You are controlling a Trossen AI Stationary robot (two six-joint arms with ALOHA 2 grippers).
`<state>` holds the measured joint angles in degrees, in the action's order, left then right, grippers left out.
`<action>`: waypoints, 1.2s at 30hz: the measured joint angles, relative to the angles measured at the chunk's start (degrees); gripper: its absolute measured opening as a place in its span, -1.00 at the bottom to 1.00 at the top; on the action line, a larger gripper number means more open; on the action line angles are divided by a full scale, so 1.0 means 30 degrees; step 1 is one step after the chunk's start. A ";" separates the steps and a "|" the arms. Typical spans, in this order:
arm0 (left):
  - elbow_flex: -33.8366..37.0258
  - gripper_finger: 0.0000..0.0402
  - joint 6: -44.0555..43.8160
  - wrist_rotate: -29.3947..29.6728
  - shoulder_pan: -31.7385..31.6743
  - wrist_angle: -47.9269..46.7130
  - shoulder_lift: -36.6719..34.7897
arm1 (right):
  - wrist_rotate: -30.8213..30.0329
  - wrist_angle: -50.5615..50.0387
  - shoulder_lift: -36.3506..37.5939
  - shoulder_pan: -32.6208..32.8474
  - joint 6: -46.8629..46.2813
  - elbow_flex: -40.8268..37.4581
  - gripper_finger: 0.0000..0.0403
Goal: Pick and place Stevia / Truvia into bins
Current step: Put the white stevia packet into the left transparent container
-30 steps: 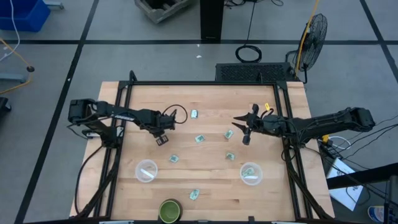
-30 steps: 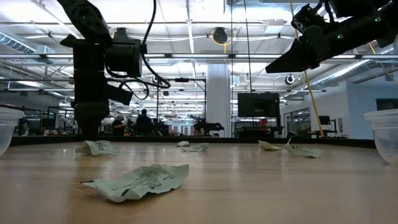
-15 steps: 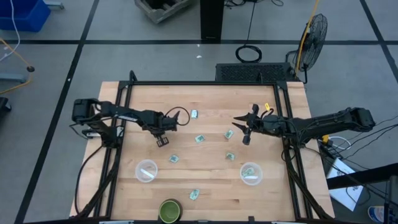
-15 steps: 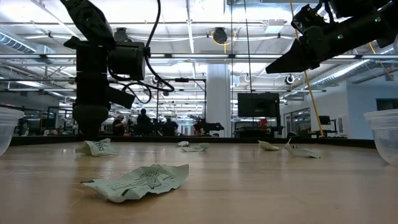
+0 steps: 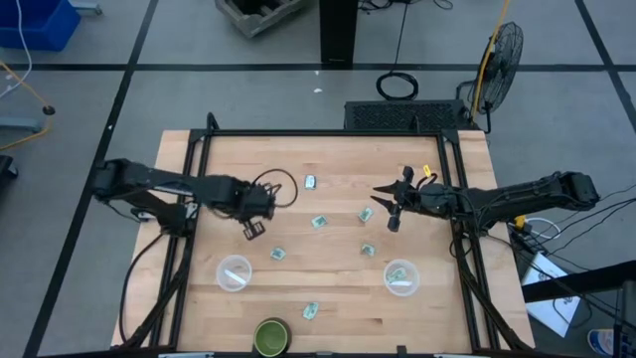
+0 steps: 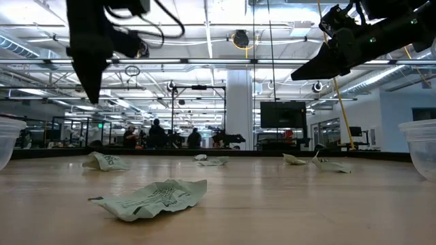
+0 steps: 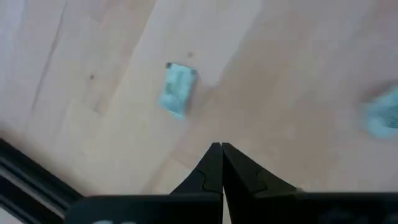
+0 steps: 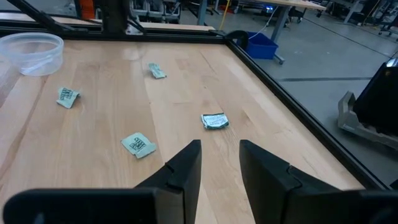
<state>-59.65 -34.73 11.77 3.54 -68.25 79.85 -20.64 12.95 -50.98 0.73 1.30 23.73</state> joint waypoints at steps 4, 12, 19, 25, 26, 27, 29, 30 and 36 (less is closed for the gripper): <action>-0.0784 -0.99 -0.1442 0.1322 0.1972 0.0103 -0.0259 | 0.0000 -0.0073 0.0000 0.0000 0.0000 0.0000 -0.48; -0.0539 -0.65 0.0127 0.3439 0.1629 0.0646 0.1312 | 0.0000 0.0131 0.0000 0.0000 0.0008 0.0000 -0.48; 0.1520 -0.15 0.0849 0.1397 -0.0850 0.0949 0.3462 | 0.0007 0.0470 0.0000 0.0000 0.0444 0.0000 -0.48; 0.3591 -0.10 0.2402 0.0900 -0.2682 0.3795 0.4382 | 0.0004 0.0473 0.0000 0.0000 0.0452 0.0000 -0.48; 0.3743 -0.12 0.2830 0.1079 -0.2835 0.4442 0.4409 | 0.0007 0.0466 0.0000 0.0000 0.0452 0.0000 -0.48; 0.3817 -0.15 0.3235 0.1180 -0.2941 0.4999 0.4418 | 0.0007 0.0466 0.0000 0.0000 0.0452 0.0000 -0.48; 0.3813 -0.20 0.3800 0.1369 -0.3148 0.5727 0.4399 | 0.0007 0.0467 0.0000 0.0000 0.0452 0.0000 -0.48; 0.3806 -0.23 0.3958 0.1399 -0.3254 0.5966 0.4396 | 0.0007 0.0466 0.0000 0.0000 0.0452 0.0000 -0.48; 0.3806 -0.30 0.4413 0.1516 -0.3985 0.5895 0.4402 | 0.0007 0.0459 0.0000 0.0000 0.0452 0.0000 -0.48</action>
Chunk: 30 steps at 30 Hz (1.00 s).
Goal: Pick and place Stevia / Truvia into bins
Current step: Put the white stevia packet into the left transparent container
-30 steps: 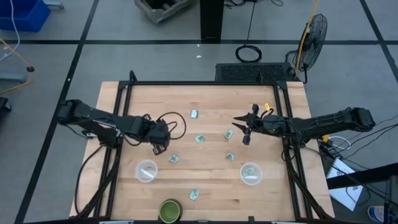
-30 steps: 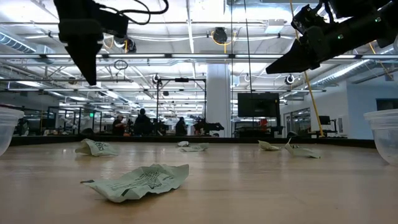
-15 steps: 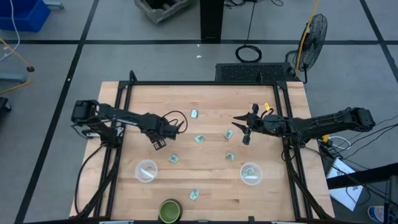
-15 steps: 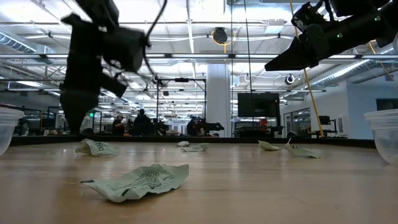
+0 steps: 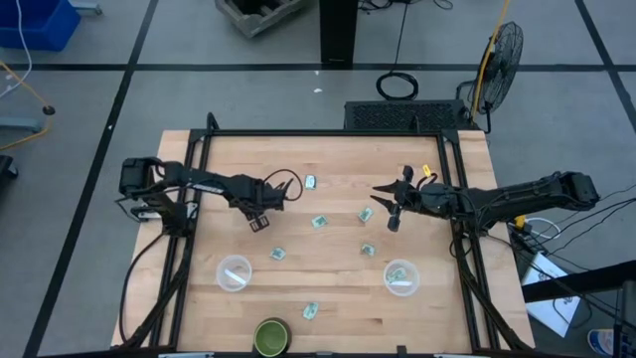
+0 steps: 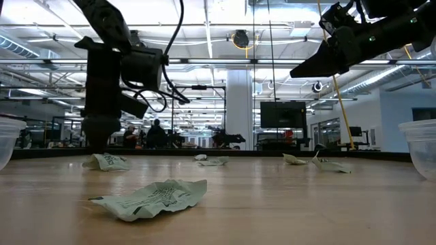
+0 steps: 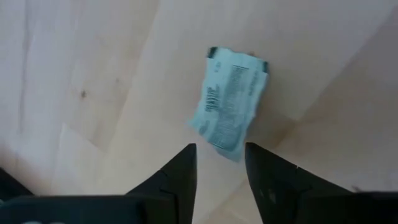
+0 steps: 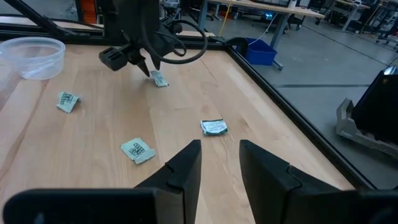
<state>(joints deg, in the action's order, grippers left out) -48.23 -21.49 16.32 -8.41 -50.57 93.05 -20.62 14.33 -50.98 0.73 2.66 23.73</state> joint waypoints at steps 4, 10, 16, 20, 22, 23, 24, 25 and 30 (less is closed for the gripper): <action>0.0000 -0.31 -0.0015 0.0088 -0.0449 -0.0103 -0.0006 | 0.0000 -0.0015 0.0000 0.0000 0.0000 0.0000 -0.48; 0.0000 -0.31 0.0079 0.0109 -0.0712 0.0373 -0.0006 | 0.0000 -0.0022 0.0000 0.0000 0.0000 0.0000 -0.48; 0.0000 -0.31 0.0093 0.0572 -0.0712 0.0430 -0.0006 | 0.0000 -0.0029 0.0000 0.0000 -0.0004 0.0000 -0.48; -0.0007 -0.39 0.0130 0.0585 -0.0847 0.0446 -0.0006 | 0.0000 -0.0036 0.0000 0.0000 -0.0006 0.0000 -0.48; -0.0007 -0.49 0.0130 0.0589 -0.0969 0.0459 -0.0006 | 0.0000 -0.0058 0.0000 0.0000 -0.0001 0.0000 -0.48; -0.0007 -0.56 0.0130 0.0590 -0.1024 0.0459 -0.0006 | 0.0000 -0.0066 0.0000 0.0007 0.0000 0.0000 -0.48; -0.0013 -0.63 0.0137 0.0576 -0.1100 0.0459 -0.0006 | 0.0000 -0.0078 0.0000 0.0000 -0.0003 0.0000 -0.48; -0.0015 -0.71 0.0166 0.0582 -0.1166 0.0459 -0.0006 | 0.0000 -0.0111 0.0000 0.0000 -0.0003 0.0000 -0.48; -0.0015 -0.96 0.0583 0.0582 -0.1258 0.0459 -0.0006 | -0.0001 -0.0152 0.0000 0.0006 -0.0006 0.0000 -0.48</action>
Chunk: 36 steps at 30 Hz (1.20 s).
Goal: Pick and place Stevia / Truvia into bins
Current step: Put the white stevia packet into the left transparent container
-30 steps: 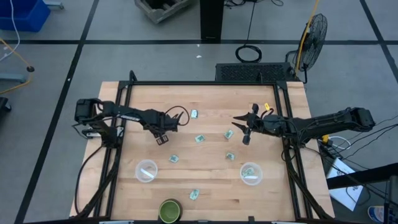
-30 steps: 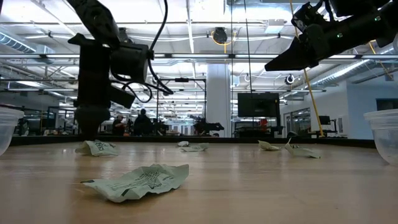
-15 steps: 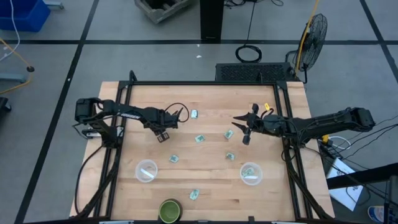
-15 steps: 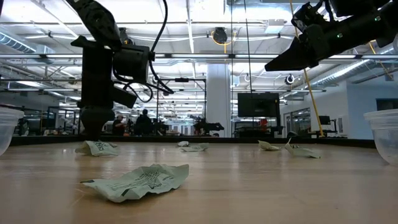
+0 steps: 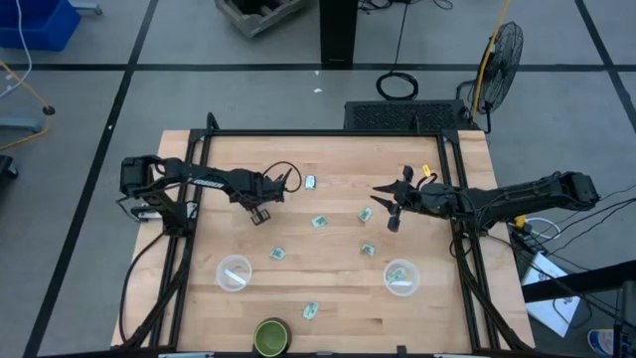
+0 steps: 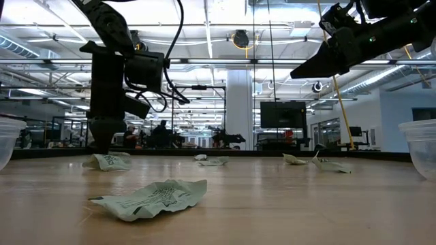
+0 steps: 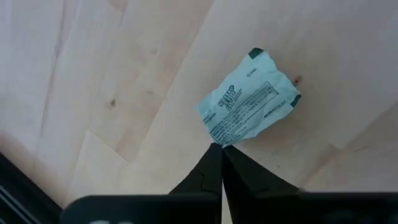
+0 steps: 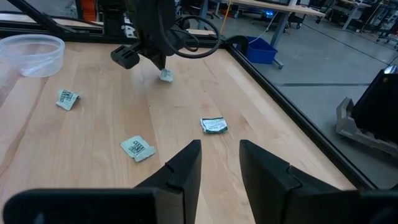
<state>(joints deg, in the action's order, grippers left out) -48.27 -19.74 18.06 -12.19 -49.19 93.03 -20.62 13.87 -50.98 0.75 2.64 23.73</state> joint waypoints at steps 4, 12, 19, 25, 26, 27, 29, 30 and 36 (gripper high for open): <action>0.0000 -0.97 0.0143 -0.0004 0.0035 -0.0004 -0.0007 | 0.0001 -0.0001 0.0000 0.0002 0.0006 0.0000 -0.48; -0.0344 -0.98 -0.0155 0.0000 0.1400 -0.2349 -0.0715 | 0.0001 -0.0001 0.0000 -0.0003 0.0003 0.0000 -0.48; -0.3175 -0.99 -0.5263 -0.2382 0.5013 -0.7990 -0.2847 | -0.0007 -0.0047 -0.0007 -0.0002 -0.0002 0.0006 -0.48; -0.4944 -0.99 -1.0916 -0.6315 0.9654 -0.9209 -0.3883 | -0.0007 -0.0316 -0.0007 0.0002 -0.0002 0.0007 -0.48; -0.4983 -0.99 -1.1594 -0.6768 1.0529 -0.9106 -0.3876 | -0.0007 -0.0325 -0.0007 -0.0002 -0.0002 0.0007 -0.48; -0.4983 -0.99 -1.2310 -0.7159 1.1393 -0.8977 -0.3876 | -0.0007 -0.0371 -0.0007 0.0000 -0.0002 0.0007 -0.48; -0.4818 -0.99 -1.3999 -0.7682 1.2965 -0.8550 -0.3888 | -0.0007 -0.0604 -0.0007 0.0002 -0.0002 0.0007 -0.48; -0.4678 -0.99 -1.4984 -0.7733 1.3699 -0.8263 -0.3876 | -0.0007 -0.0749 -0.0007 0.0002 -0.0002 0.0007 -0.48; -0.3511 -0.99 -1.8966 -0.7024 1.6321 -0.6114 -0.3876 | -0.0007 -0.0726 -0.0007 -0.0005 -0.0002 0.0007 -0.48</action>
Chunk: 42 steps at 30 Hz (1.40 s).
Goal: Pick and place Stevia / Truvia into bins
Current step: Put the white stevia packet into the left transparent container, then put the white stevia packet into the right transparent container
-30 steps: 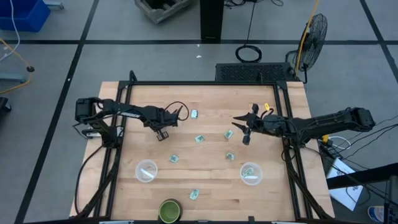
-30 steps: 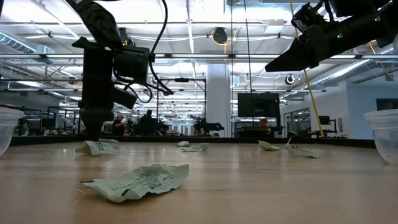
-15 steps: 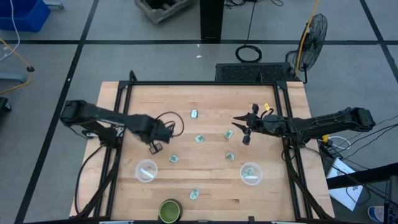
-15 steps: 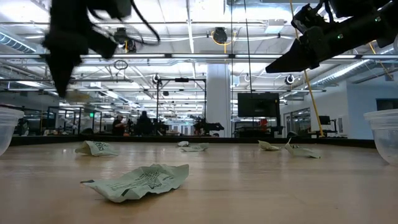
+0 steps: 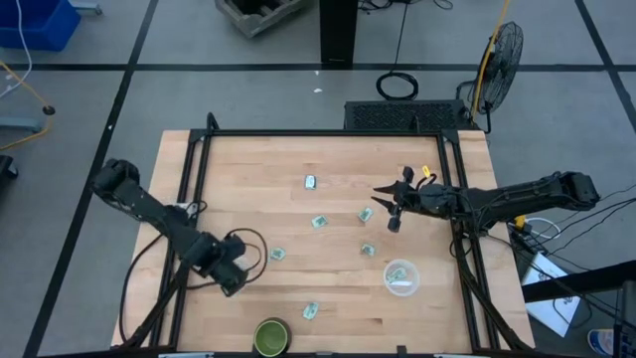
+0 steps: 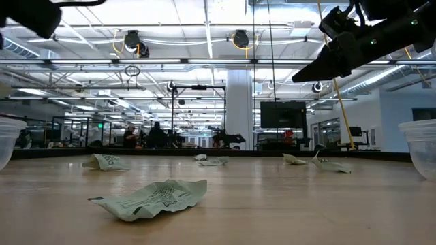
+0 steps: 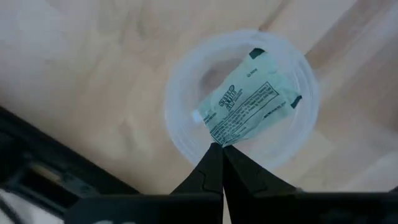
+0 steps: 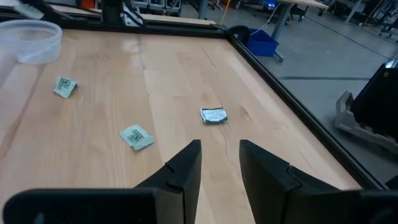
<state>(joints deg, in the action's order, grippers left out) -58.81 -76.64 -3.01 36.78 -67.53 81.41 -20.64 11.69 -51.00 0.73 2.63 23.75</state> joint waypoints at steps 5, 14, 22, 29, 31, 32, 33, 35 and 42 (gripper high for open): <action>0.1842 -0.98 -0.0047 -0.2100 0.0414 0.3913 0.0007 | 0.0000 0.0018 0.0000 0.0006 0.0000 0.0000 -0.48; 0.4263 -0.88 -0.0558 -0.3003 -0.0493 0.5801 0.0007 | -0.0022 0.0033 0.0000 0.0006 0.0000 0.0000 -0.48; 0.4284 -0.66 -0.0401 -0.3030 -0.1837 0.5772 0.0007 | -0.0029 0.0115 0.0000 0.0005 0.0203 0.0000 -0.48; 0.4194 -0.52 0.1473 -0.3711 -0.2933 0.5706 0.0007 | -0.0029 0.0062 0.0000 0.0004 0.0503 0.0000 -0.48; 0.3880 -0.52 0.1069 -0.5255 -0.3532 0.5722 0.0007 | -0.0029 0.0079 0.0000 0.0004 0.0503 0.0000 -0.48; 0.3684 -0.52 0.1158 -0.6412 -0.3924 0.5740 0.0007 | -0.0029 0.0091 0.0000 0.0005 0.0503 0.0000 -0.48; 0.3478 -0.52 0.1456 -0.7428 -0.4307 0.5713 0.0007 | -0.0029 0.0091 0.0000 0.0000 0.0503 0.0000 -0.48; 0.3021 -0.52 0.2200 -0.8477 -0.4908 0.5388 -0.0030 | -0.0023 0.0091 0.0000 0.0006 0.0503 0.0000 -0.48; 0.0309 -0.52 0.6724 -0.5230 -0.7077 0.3369 -0.0530 | -0.0017 -0.0003 0.0000 0.0005 0.0503 0.0000 -0.48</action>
<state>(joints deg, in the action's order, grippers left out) -57.88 -56.47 -18.70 15.55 -57.42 79.82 -20.69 11.68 -51.00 0.75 4.14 23.75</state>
